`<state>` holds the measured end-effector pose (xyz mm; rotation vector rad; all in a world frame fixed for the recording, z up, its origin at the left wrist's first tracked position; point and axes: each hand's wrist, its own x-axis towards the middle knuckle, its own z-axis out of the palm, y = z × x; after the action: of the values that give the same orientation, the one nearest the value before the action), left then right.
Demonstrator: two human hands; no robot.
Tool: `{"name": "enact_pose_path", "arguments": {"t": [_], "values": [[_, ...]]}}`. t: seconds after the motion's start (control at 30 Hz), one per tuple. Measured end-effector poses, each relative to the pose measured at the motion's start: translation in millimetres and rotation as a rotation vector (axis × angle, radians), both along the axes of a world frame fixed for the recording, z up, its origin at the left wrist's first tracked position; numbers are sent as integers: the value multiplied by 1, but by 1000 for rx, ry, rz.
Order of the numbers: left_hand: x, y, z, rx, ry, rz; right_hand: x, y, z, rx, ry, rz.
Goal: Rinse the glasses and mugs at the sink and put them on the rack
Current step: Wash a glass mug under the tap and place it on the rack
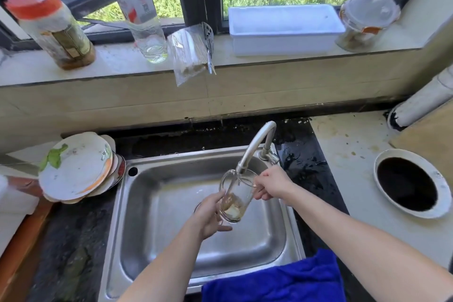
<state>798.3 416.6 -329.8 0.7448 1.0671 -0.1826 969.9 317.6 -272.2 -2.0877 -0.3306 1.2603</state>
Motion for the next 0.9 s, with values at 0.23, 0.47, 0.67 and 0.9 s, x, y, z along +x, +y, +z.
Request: {"name": "enact_pose_path", "arguments": {"t": [0.23,0.47,0.67,0.9], "values": [[1,5,5,-117,-64,222,-8,4,12,-14,102,24],[-15,20,1,-163,25,-2,-10,14,15,78,-78,256],[-17,10,1,-232,-100,300,-23,11,17,70,66,94],[-19,16,-5,-211,28,105,-9,10,26,-91,-345,456]]}}
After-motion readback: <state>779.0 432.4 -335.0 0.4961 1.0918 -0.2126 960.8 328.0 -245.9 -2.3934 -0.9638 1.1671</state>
